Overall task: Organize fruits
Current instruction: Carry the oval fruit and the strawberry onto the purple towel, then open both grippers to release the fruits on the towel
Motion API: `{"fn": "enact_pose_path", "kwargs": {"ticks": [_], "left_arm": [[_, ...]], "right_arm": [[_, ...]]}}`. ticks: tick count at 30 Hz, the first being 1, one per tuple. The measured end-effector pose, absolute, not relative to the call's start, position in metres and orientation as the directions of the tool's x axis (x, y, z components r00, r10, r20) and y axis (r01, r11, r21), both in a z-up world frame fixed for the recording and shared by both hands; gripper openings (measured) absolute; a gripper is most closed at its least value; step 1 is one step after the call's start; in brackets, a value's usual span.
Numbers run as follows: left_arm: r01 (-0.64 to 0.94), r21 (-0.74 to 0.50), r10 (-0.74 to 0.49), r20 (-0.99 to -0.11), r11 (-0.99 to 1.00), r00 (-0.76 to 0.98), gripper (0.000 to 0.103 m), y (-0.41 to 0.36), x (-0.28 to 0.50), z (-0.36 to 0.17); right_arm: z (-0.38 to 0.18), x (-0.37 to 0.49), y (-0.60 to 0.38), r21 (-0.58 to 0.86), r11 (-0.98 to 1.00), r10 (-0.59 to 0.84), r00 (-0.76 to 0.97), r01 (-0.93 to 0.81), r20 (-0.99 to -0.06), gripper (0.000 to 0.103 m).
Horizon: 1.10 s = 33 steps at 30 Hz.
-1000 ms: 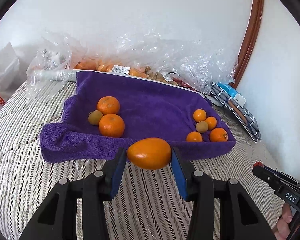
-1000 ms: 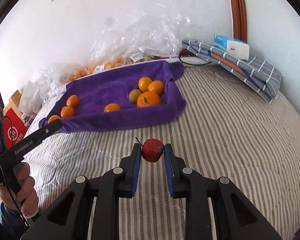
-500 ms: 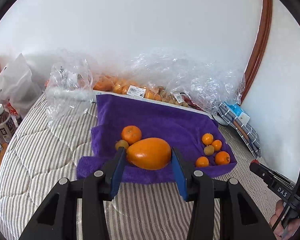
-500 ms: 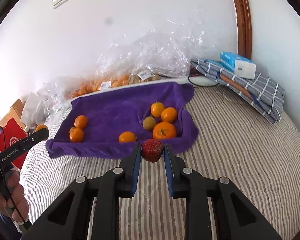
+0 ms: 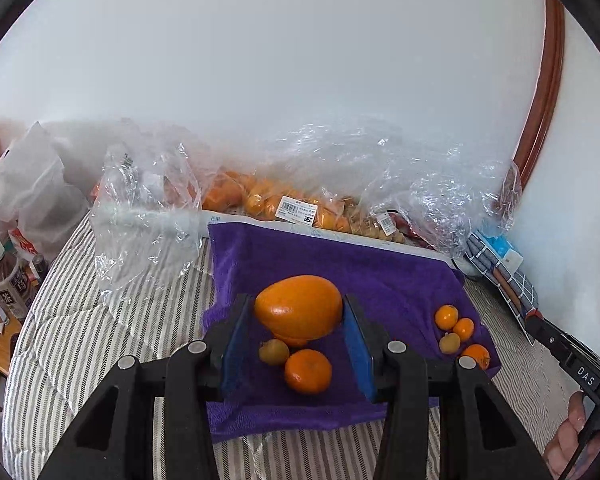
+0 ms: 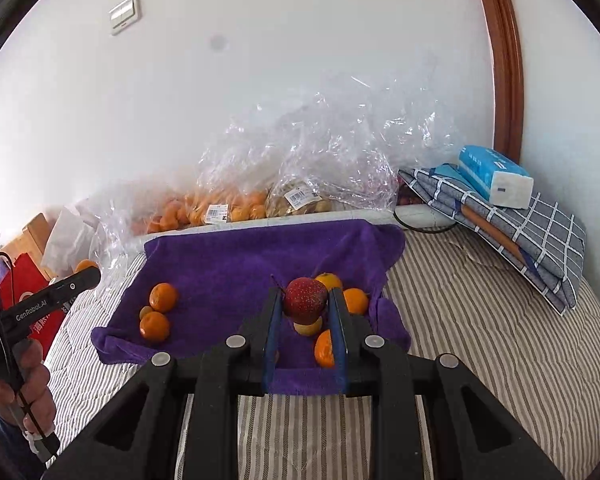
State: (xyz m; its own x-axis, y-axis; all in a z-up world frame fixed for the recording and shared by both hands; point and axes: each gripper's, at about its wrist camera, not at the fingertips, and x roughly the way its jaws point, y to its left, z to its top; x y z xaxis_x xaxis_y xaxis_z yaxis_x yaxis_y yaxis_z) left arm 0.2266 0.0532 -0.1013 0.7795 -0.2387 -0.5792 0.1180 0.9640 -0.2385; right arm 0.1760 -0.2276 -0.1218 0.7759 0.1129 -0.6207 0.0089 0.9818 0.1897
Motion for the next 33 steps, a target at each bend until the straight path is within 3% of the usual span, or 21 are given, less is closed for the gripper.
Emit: {"fn": "enact_pose_path", "kwargs": {"ticks": [12,18,33], "left_arm": [[0.156,-0.268,-0.298,-0.647,0.951,0.702,0.043,0.029,0.266,-0.145],[0.172,-0.310,-0.339,-0.639,0.935,0.691,0.044,0.027,0.266,-0.156],[0.193,-0.217,-0.289,-0.655,0.957,0.698,0.047,0.013,0.261,-0.157]], "right_arm": [[-0.172,0.220,-0.212,0.215,0.974,0.195,0.724,-0.066,-0.661,0.023],[-0.187,0.217,-0.204,0.206,0.974,0.210,0.707,-0.093,-0.675,0.024],[-0.190,0.211,-0.201,0.193,0.980,0.174,0.706,-0.054,-0.686,0.026]]}}
